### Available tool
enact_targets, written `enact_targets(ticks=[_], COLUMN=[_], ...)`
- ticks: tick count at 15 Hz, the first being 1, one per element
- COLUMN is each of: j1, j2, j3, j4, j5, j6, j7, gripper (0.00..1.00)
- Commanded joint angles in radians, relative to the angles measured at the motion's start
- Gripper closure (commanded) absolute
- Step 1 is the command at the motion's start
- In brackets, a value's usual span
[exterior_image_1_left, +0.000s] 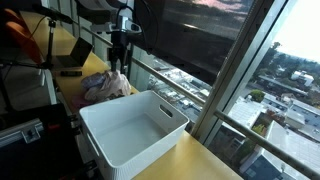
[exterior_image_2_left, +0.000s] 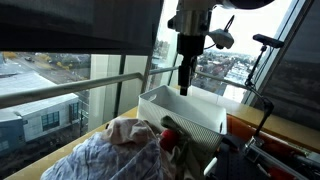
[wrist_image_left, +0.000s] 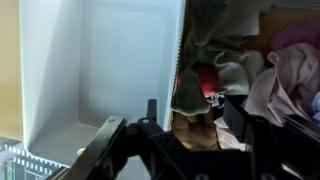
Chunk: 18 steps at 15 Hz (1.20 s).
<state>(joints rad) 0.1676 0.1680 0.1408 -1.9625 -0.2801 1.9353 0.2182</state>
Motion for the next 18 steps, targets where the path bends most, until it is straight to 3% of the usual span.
enact_targets(ticks=[1,11,18], j1=[0.024,0.117,0.184], j2=[0.019,0.104,0.294], j3=[0.009,0.073,0.055], j4=[0.053,0.172,0.186], j5=[0.014,0.109,0.052], j6=[-0.017,0.152,0.320], j7=[0.009,-0.009,0.031], gripper=[0.01,0.00,0.00])
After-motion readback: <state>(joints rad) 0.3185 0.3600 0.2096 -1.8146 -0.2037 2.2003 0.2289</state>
